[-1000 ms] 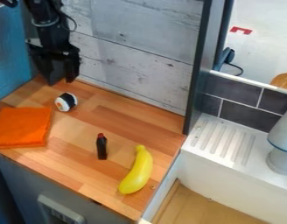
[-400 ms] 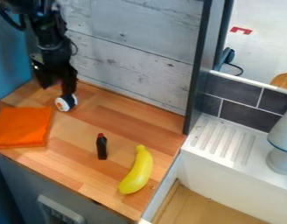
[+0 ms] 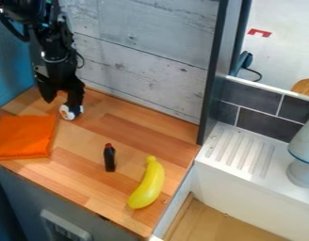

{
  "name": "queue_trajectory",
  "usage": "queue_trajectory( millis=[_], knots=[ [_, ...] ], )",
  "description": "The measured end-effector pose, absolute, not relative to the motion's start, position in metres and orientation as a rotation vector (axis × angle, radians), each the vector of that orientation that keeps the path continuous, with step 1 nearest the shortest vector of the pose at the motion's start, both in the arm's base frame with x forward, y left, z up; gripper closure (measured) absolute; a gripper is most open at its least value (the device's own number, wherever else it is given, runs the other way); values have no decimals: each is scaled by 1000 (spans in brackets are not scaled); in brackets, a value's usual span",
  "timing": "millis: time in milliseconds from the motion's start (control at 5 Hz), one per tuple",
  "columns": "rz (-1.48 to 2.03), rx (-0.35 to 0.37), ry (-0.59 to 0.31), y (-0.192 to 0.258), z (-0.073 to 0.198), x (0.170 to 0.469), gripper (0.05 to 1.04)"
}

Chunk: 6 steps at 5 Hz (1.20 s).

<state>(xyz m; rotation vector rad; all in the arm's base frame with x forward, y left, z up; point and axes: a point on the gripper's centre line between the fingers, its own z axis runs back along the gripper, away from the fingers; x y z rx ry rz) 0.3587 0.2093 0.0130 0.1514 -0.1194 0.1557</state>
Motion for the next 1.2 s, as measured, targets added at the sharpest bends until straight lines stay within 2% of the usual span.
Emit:
queue_trajectory(
  millis=[200, 400, 600, 800, 1000, 1200],
  knots=[
    [155, 132, -123, 208, 8, 362, 83],
    [156, 122, -117, 208, 3, 364, 136],
    [169, 110, -106, 209, -3, 367, 375],
    [179, 100, -113, 209, -7, 371, 501],
    [188, 97, -115, 209, -7, 372, 515],
    [204, 83, -135, 204, 8, 370, 515]
  ],
)
